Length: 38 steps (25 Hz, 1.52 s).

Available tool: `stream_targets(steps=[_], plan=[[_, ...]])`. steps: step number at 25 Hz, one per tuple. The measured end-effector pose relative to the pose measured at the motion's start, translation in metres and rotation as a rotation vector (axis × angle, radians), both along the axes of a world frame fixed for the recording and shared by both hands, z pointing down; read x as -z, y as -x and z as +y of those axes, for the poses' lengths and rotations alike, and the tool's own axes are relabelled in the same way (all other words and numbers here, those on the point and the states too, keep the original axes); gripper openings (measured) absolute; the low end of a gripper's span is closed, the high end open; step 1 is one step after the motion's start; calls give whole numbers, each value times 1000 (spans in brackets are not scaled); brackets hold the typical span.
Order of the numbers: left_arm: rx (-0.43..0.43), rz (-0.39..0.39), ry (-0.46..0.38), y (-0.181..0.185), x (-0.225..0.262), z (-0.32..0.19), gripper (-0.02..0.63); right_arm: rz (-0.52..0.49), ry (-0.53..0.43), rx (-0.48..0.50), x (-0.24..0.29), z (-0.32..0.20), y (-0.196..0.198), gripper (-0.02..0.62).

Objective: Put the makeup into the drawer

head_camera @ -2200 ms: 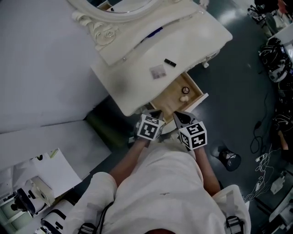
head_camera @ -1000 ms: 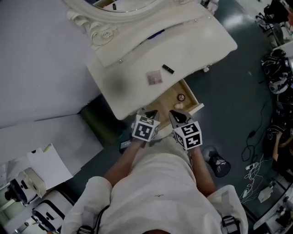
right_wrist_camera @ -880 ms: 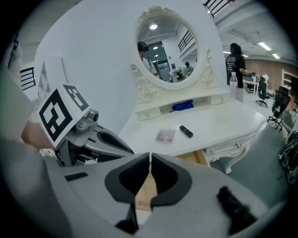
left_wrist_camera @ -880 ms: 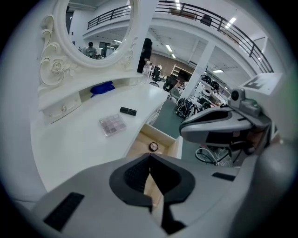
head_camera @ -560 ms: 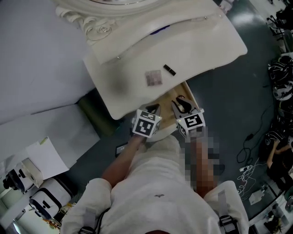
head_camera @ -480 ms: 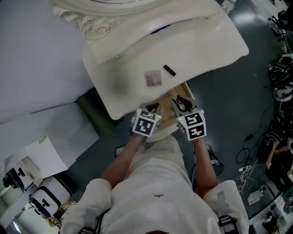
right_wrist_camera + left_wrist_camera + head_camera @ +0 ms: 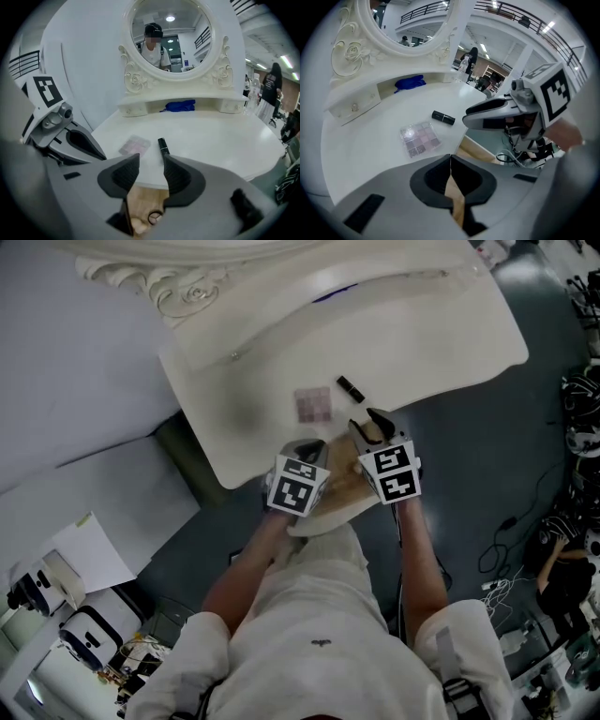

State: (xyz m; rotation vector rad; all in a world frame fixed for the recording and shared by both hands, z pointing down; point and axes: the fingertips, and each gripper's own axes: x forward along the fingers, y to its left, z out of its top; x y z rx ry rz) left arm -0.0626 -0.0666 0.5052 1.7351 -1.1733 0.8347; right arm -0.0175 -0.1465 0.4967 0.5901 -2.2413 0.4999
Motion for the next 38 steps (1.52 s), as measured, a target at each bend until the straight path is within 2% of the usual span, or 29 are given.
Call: stream_targets(steps=[8, 17, 20, 30, 38], plan=[[23, 4, 22, 7, -9, -3, 11, 91, -72, 85, -29, -37, 23, 169], [71, 17, 29, 18, -18, 8, 11, 140, -66, 158, -55, -49, 39, 159], [79, 19, 29, 20, -18, 12, 11, 157, -84, 161, -57, -50, 41, 97], [95, 24, 21, 26, -14, 22, 11, 159, -84, 160, -56, -48, 41, 90], [102, 24, 3, 34, -9, 28, 11, 127, -111, 121, -27, -36, 37, 89]])
